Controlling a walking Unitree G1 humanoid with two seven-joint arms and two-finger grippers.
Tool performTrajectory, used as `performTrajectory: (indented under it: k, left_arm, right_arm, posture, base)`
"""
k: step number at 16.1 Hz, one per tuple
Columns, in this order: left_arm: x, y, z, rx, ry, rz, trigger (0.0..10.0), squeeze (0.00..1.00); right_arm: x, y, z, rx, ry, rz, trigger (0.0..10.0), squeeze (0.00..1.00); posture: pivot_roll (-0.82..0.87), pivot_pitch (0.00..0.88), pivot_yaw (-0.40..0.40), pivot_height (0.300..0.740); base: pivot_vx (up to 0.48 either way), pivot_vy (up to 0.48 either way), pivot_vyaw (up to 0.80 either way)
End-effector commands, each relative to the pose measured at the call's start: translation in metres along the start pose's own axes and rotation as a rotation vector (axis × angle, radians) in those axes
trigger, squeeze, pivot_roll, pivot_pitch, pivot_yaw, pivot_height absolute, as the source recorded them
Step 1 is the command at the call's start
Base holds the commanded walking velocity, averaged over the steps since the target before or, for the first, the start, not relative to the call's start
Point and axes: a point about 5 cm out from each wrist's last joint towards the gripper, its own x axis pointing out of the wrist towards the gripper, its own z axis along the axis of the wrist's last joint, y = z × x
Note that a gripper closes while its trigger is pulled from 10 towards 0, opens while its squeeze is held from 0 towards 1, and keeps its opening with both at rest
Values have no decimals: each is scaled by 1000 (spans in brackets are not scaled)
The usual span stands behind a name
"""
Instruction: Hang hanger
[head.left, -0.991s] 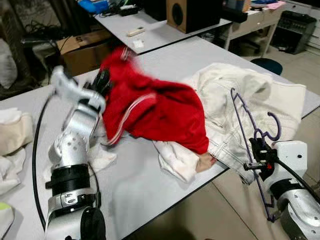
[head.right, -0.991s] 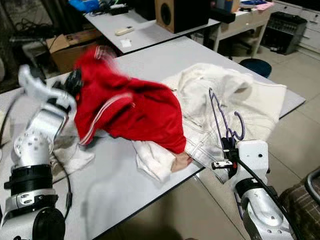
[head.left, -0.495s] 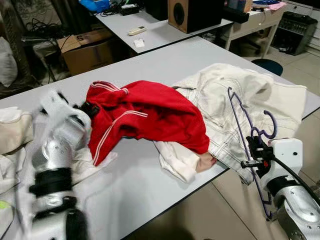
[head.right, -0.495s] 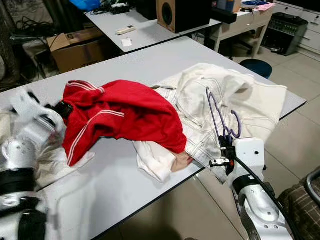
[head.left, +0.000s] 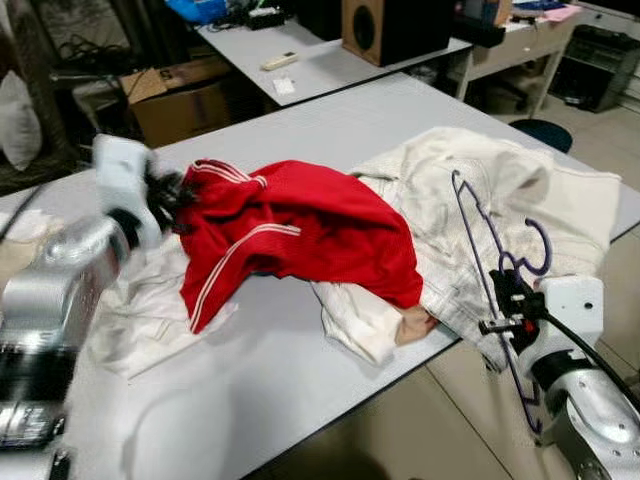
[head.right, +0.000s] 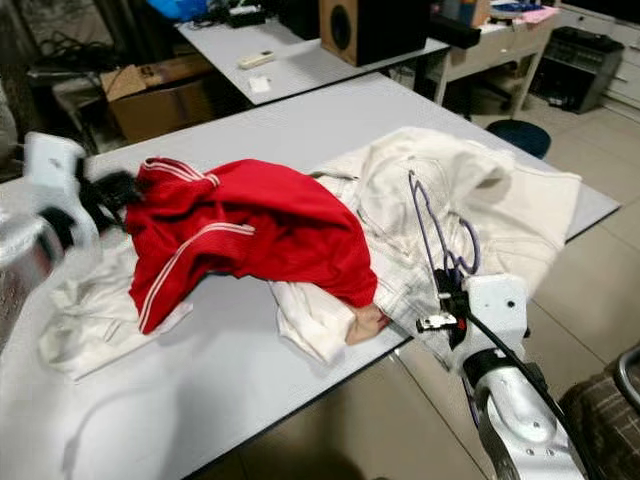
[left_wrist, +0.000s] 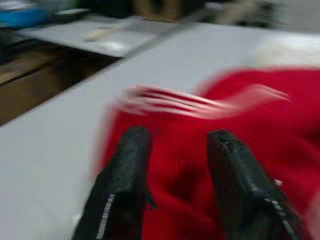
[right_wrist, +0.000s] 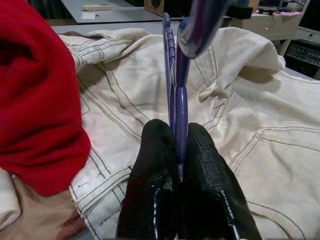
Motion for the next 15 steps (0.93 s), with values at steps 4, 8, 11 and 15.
performTrajectory:
  k: [4,8,11,15]
  left_arm:
    - [-13,-58,-11,95,104,-419,10000,0]
    - [-3,-51,-22,268,76,-194,10000,0]
    - [-9,-59,-34,321,113,-201,10000,0]
    - [-12,-62,-43,443,114,-171,10000,0]
  right_arm:
    - [2,4,-1,3,2,24,10000,0]
    - [2,7,-2,-14,5,52,10000,0]
    - [3,7,-2,-16,5,59,10000,0]
    - [5,9,-1,-19,5,76,10000,0]
  posture:
    - [-111,0,84,740]
    - [-102,0,72,740]
    - [-94,0,63,740]
    - [-85,0,52,740]
  base:
    - [0,0,0]
    - [0,0,0]
    - [0,0,0]
    - [0,0,0]
